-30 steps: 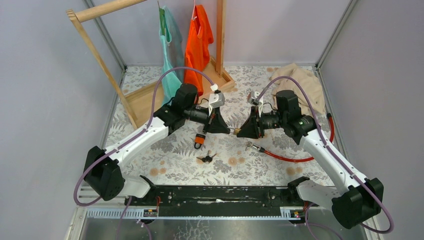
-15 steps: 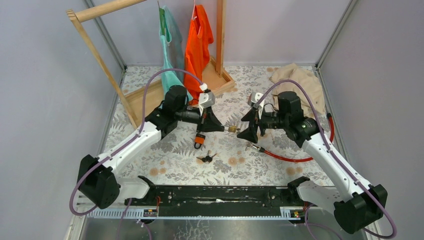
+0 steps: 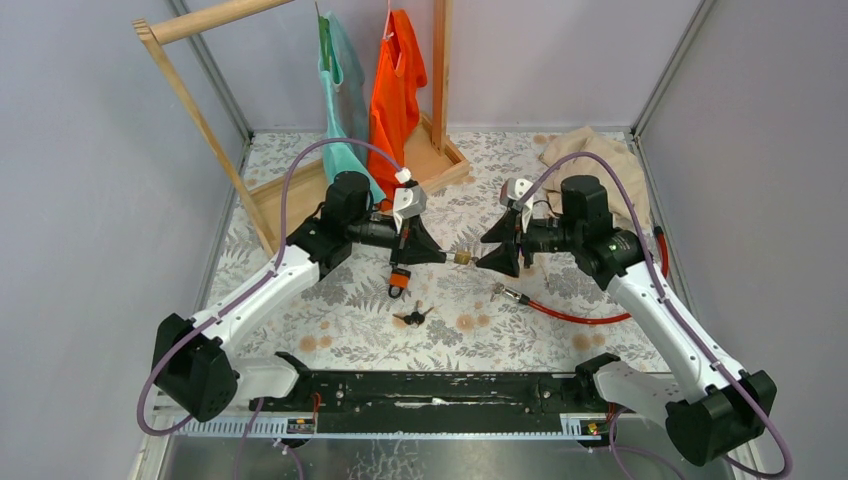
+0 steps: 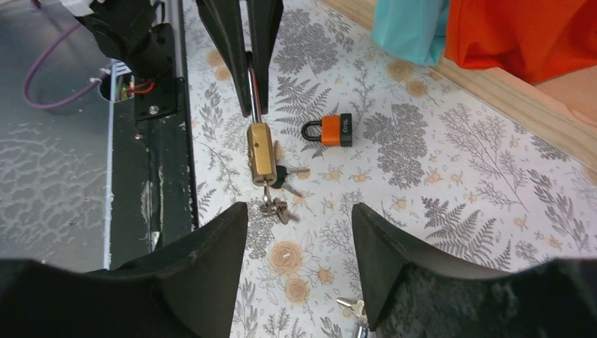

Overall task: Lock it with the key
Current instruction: Lock the lock.

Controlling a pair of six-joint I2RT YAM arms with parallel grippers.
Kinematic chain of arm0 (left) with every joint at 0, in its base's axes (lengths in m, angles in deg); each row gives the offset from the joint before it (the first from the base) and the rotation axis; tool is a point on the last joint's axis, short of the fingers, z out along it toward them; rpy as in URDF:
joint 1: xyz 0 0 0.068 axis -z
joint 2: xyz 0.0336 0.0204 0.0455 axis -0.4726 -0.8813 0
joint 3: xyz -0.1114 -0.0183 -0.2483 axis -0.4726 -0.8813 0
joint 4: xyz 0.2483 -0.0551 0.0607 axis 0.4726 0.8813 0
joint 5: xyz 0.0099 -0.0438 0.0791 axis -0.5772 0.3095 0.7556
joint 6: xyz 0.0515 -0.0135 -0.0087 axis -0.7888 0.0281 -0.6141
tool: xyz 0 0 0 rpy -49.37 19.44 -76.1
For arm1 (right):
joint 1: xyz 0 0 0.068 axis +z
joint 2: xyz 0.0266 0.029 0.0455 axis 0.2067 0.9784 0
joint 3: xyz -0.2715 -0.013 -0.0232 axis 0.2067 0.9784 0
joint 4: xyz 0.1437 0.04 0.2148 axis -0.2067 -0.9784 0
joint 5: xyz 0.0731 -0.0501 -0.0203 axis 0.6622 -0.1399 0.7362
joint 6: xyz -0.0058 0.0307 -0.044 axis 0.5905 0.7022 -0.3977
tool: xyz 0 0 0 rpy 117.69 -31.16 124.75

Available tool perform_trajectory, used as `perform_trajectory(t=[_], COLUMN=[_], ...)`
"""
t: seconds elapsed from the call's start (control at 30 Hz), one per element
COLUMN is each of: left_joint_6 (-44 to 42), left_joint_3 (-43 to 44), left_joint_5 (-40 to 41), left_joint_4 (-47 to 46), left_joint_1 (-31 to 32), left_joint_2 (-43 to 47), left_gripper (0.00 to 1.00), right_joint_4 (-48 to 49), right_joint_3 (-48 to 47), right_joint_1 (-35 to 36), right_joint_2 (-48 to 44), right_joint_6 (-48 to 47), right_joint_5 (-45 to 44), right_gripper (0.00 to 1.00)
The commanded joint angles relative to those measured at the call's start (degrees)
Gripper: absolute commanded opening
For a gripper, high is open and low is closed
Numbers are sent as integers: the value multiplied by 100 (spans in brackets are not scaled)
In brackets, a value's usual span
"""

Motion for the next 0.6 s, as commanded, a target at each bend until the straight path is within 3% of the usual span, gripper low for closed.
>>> perform_trajectory(t=[0.0, 0.2, 0.57], left_joint_6=[-117, -74, 29], left_joint_3=[-26, -37, -52], left_joint_5=[-134, -142, -167], left_joint_4=[-201, -253, -349], left_joint_1=[-19, -17, -16], left_joint_2=[-1, -30, -34], left_gripper=[0, 0, 0], right_joint_4=[342, 464, 480], right_joint_3=[-282, -271, -219], right_joint_1=[-24, -20, 14], right_joint_2=[94, 203, 316], right_joint_6=[374, 499, 536], right_joint_5=[541, 713, 853], right_gripper=[60, 50, 44])
